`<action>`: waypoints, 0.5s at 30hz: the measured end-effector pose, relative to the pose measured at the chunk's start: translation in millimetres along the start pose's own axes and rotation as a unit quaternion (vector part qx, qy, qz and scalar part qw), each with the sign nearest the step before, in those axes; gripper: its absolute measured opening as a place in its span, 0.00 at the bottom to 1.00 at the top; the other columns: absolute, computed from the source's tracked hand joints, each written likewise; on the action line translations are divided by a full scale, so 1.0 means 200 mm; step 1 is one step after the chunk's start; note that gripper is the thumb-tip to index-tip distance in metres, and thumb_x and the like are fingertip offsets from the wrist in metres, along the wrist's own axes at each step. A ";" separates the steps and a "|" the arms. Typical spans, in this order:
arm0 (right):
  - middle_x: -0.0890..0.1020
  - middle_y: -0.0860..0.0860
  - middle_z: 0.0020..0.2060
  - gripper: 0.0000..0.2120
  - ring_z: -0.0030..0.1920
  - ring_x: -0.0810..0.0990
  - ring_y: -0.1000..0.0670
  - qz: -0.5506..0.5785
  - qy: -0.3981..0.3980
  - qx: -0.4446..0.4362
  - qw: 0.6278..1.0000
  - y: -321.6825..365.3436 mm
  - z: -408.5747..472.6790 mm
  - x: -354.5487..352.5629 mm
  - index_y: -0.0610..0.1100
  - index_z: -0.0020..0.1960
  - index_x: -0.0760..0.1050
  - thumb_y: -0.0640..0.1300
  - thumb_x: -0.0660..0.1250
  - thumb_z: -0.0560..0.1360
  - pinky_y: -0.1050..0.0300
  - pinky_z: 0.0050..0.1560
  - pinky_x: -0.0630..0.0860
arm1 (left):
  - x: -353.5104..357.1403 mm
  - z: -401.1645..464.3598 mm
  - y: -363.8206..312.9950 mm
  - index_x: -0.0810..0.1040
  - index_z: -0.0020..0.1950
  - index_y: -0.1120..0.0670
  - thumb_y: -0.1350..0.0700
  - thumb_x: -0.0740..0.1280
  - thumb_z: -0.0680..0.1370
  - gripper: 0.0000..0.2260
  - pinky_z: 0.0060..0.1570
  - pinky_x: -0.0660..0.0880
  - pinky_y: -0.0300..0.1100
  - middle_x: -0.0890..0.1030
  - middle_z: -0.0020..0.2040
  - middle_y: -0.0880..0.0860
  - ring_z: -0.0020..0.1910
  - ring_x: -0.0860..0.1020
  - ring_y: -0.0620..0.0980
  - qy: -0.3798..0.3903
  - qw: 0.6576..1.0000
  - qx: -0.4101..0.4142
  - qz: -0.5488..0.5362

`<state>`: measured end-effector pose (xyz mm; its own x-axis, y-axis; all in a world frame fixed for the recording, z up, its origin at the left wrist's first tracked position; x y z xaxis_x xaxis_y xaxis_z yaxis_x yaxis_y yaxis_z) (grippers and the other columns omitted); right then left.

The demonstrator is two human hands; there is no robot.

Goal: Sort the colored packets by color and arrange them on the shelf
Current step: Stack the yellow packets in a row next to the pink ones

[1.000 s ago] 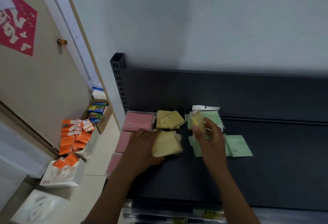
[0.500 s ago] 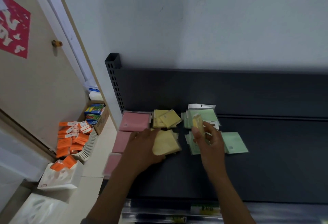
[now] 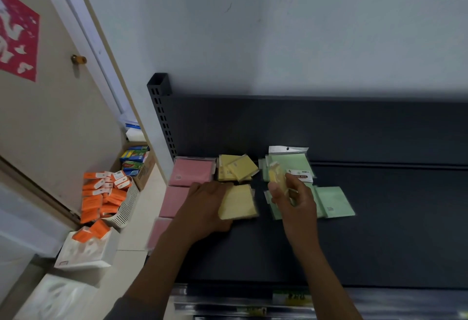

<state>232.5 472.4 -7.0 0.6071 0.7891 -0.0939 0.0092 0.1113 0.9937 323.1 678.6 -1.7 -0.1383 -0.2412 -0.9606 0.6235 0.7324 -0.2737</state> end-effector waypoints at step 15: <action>0.76 0.58 0.63 0.31 0.63 0.76 0.57 -0.034 0.030 -0.023 0.999 0.05 0.08 0.00 0.54 0.67 0.73 0.63 0.74 0.68 0.64 0.56 0.77 | 0.01 0.09 -0.04 0.55 0.80 0.43 0.43 0.75 0.67 0.46 0.65 0.59 0.45 0.63 0.76 0.49 0.71 0.66 0.52 0.087 0.995 0.045 0.016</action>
<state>246.5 464.1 4.5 0.5569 0.8140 -0.1651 0.0103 0.1920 0.9813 331.3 661.5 -1.0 -0.2437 -0.1000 -0.9647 0.6944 0.6764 -0.2455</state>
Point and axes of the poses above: each hand's wrist, its own z-axis towards the middle knuckle, its own x-axis out of the palm, y = z × x, the point moved 4 cm from there along z, towards the middle knuckle
